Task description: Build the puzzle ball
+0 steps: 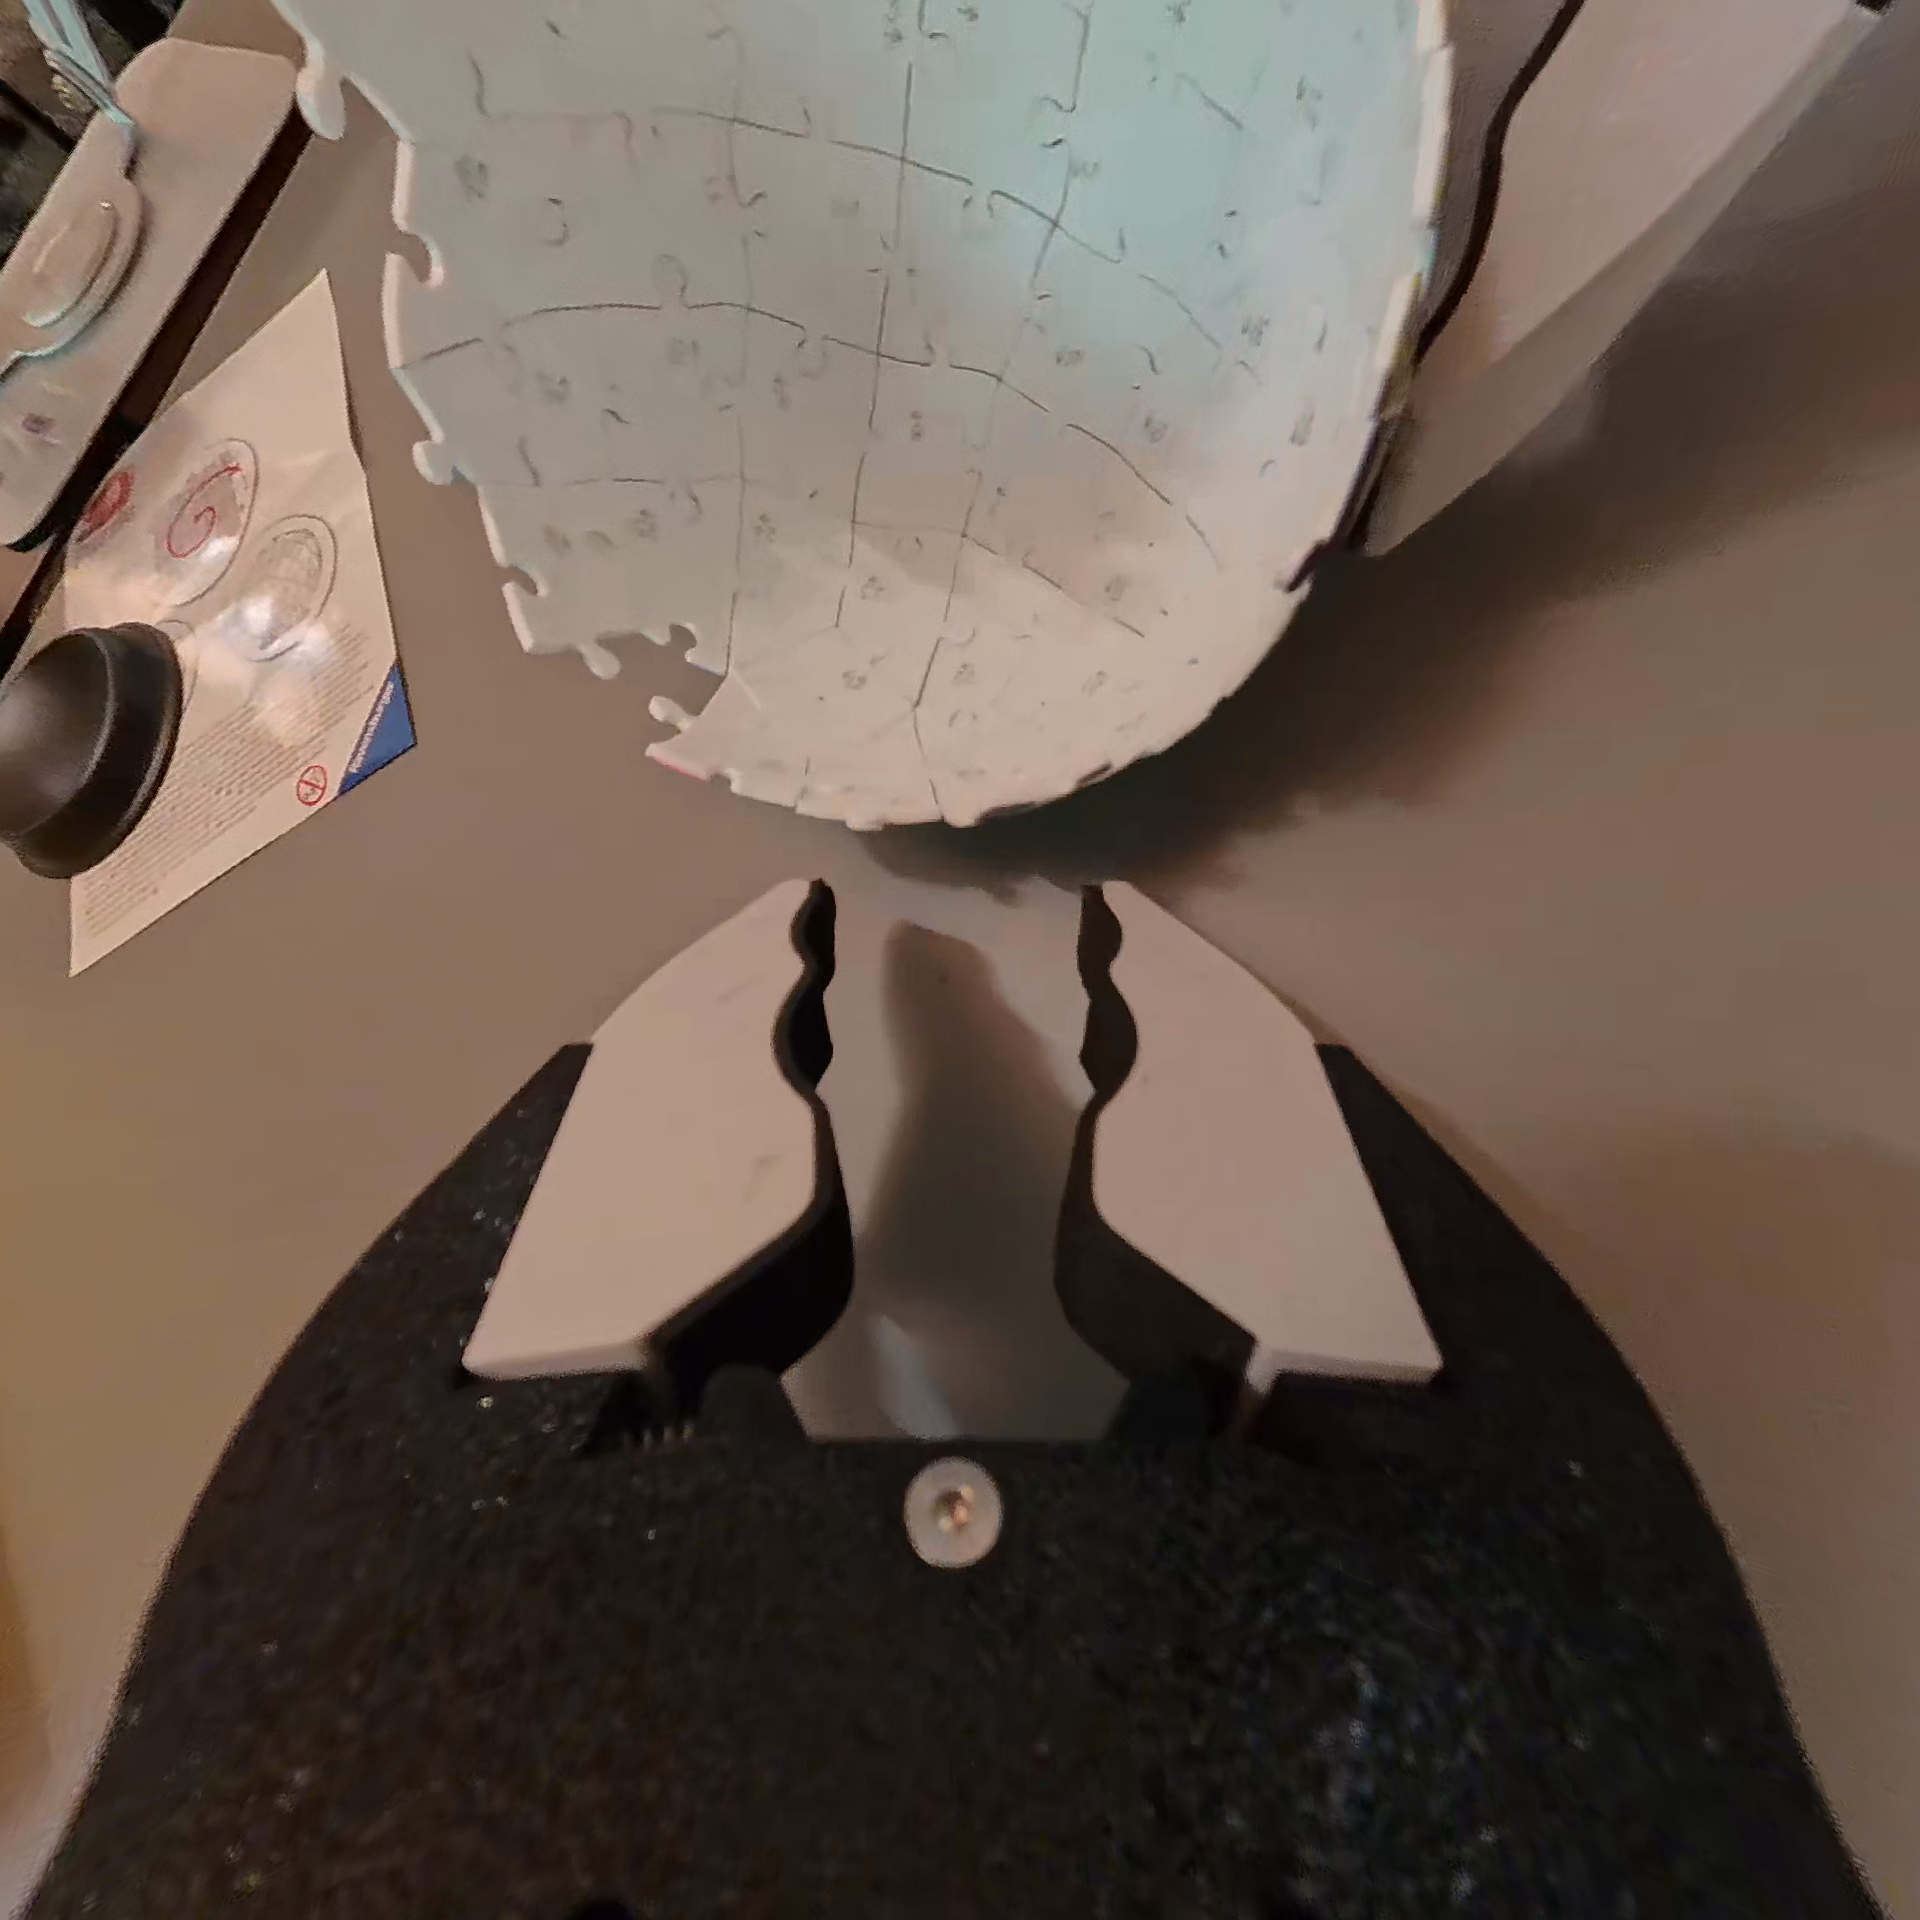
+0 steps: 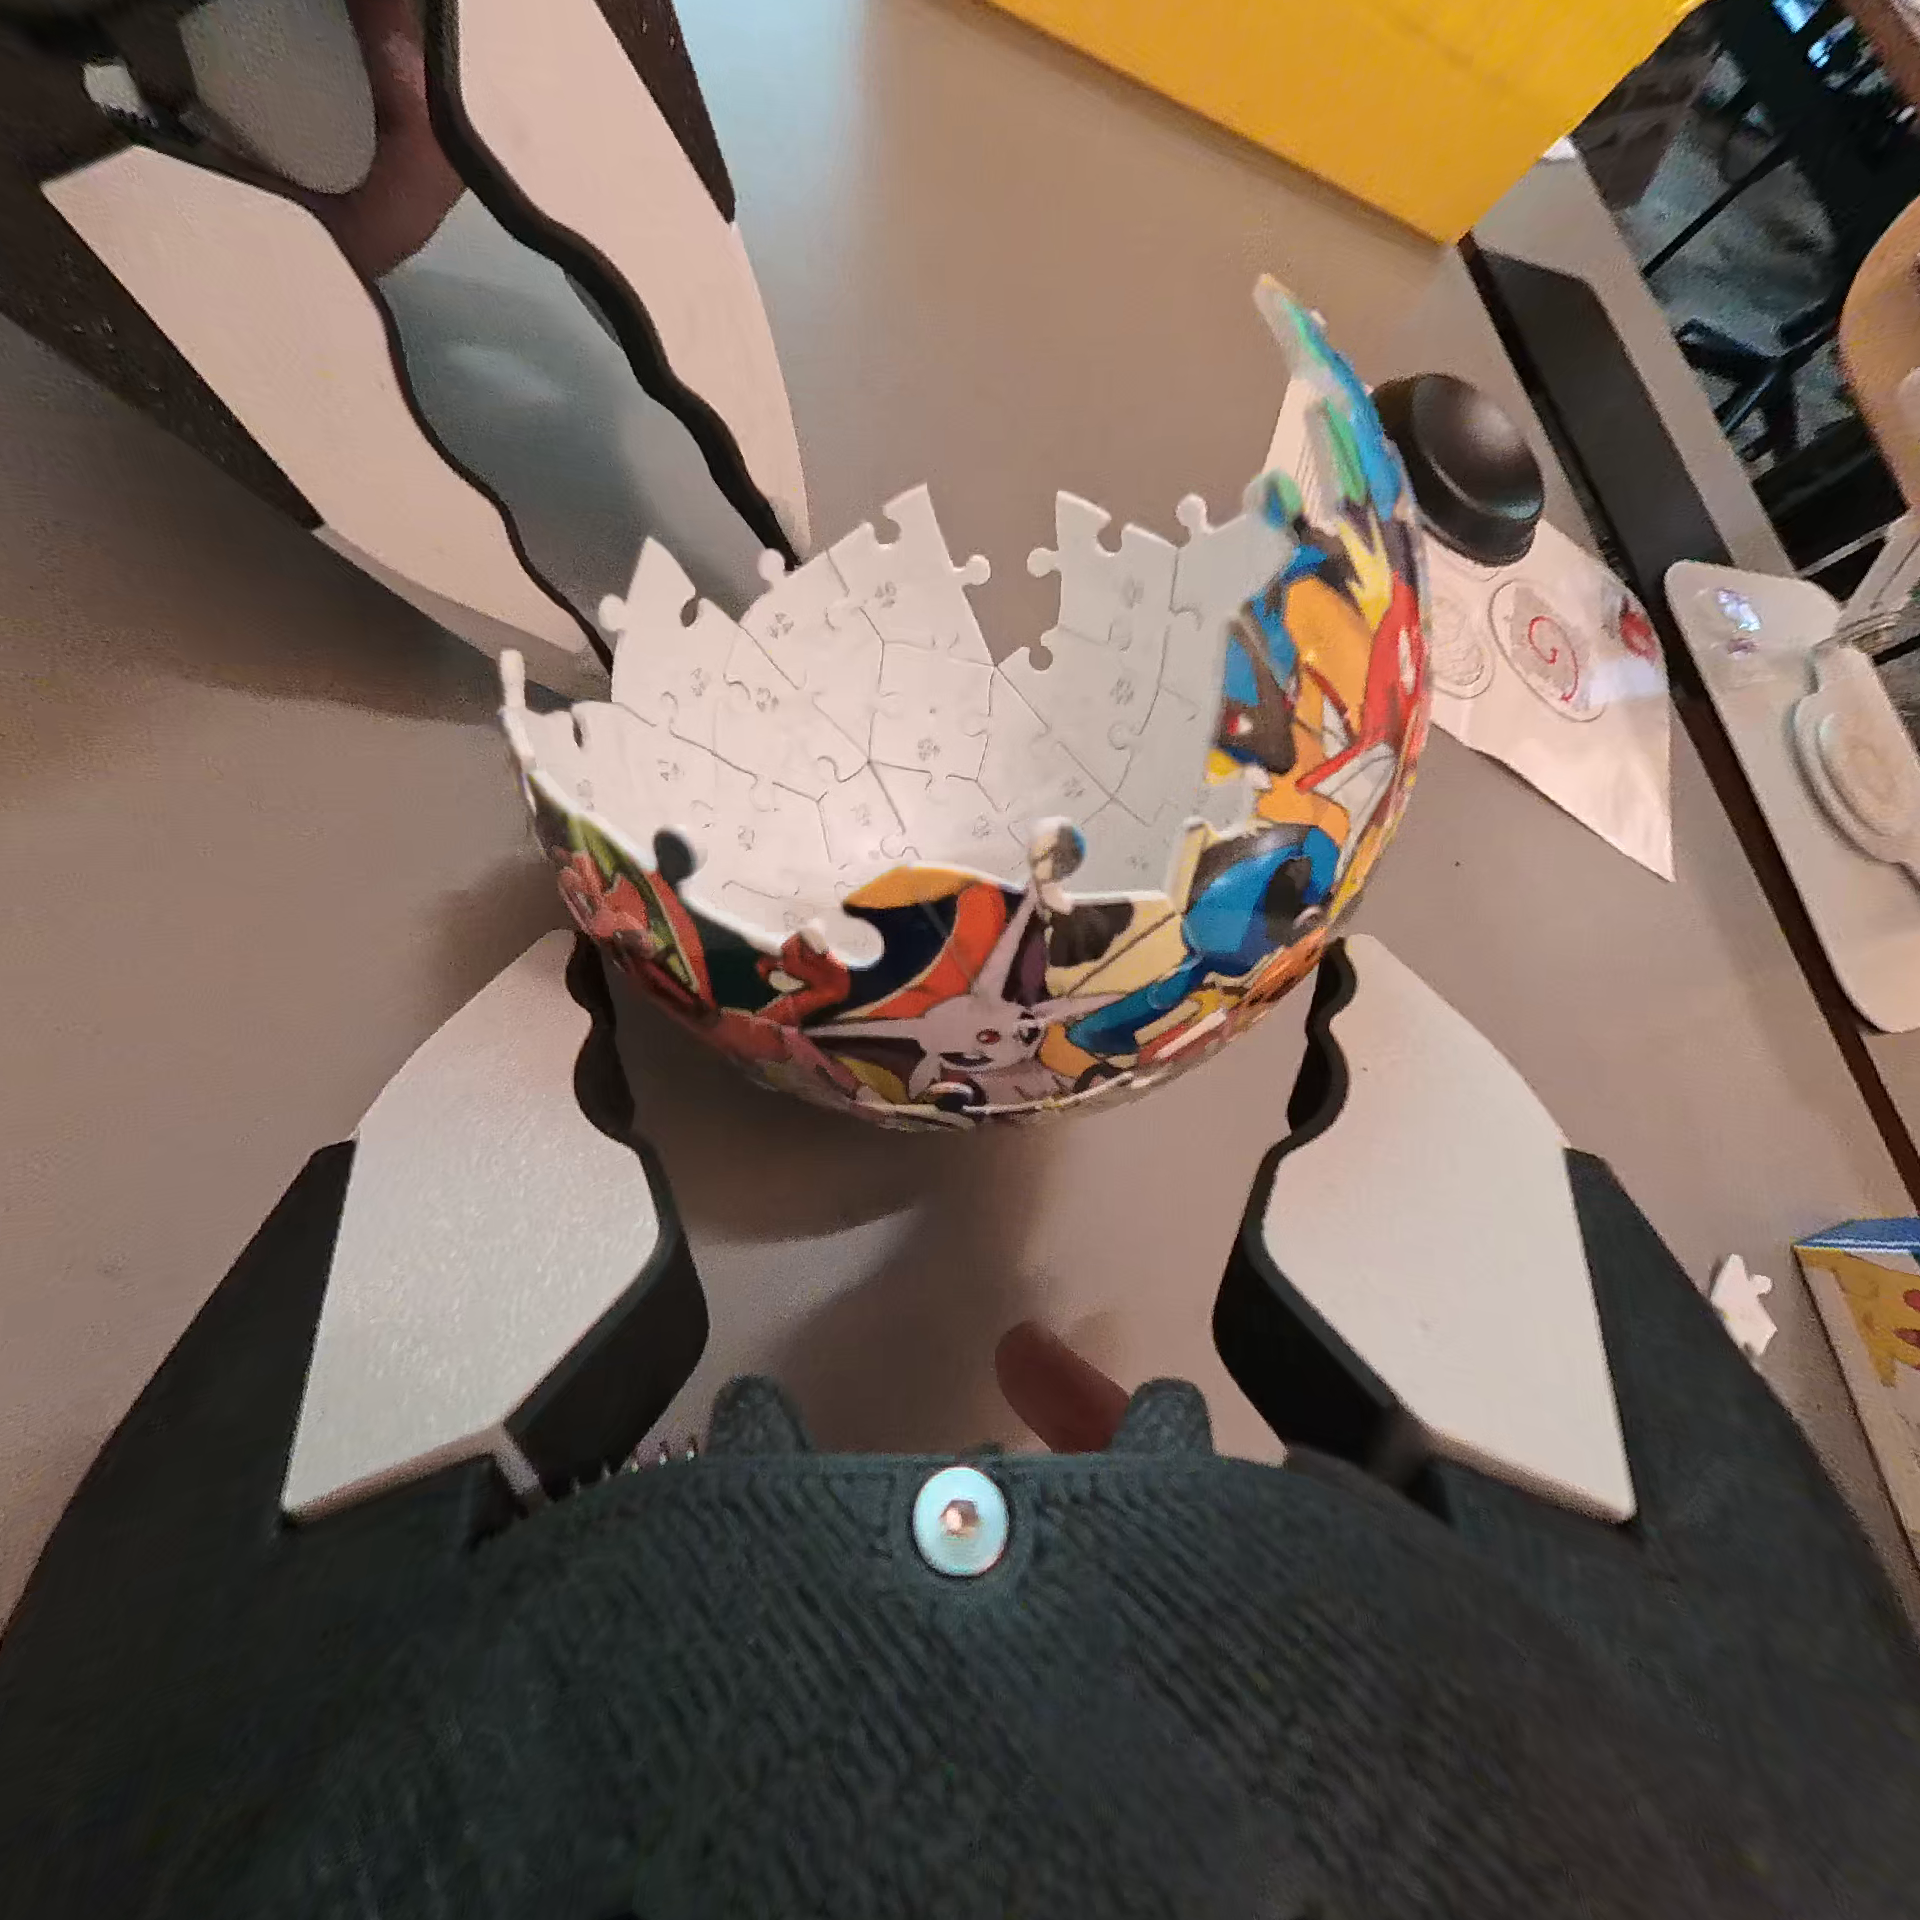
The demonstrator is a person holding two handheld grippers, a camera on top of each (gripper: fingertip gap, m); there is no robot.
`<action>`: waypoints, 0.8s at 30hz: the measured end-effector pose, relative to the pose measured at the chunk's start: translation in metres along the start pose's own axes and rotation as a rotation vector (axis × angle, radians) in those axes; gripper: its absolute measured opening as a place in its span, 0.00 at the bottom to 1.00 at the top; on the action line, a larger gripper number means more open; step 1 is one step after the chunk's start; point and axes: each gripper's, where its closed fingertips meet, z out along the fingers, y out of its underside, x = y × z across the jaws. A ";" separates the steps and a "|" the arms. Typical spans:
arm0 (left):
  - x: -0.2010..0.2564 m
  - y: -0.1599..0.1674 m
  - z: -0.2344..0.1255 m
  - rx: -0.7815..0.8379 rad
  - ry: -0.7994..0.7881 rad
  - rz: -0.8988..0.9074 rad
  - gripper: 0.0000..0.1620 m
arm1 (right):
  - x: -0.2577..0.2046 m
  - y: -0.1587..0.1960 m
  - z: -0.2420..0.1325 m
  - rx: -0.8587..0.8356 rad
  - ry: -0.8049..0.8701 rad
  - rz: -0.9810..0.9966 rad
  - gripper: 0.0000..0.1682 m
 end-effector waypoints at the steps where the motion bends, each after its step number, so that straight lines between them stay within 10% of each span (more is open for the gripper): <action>1: -0.001 0.001 0.000 -0.009 -0.009 -0.006 0.28 | 0.000 0.000 0.000 0.008 0.001 -0.011 0.75; 11: -0.007 -0.005 -0.021 0.005 0.016 -0.057 0.34 | 0.002 0.004 0.002 0.134 0.046 -0.008 0.74; 18: -0.066 -0.094 -0.067 0.246 0.019 -0.138 0.33 | 0.002 0.007 0.001 0.164 0.043 -0.006 0.74; 24: -0.111 -0.173 -0.001 0.053 0.116 -0.014 0.34 | 0.001 0.009 0.000 0.158 0.041 -0.013 0.74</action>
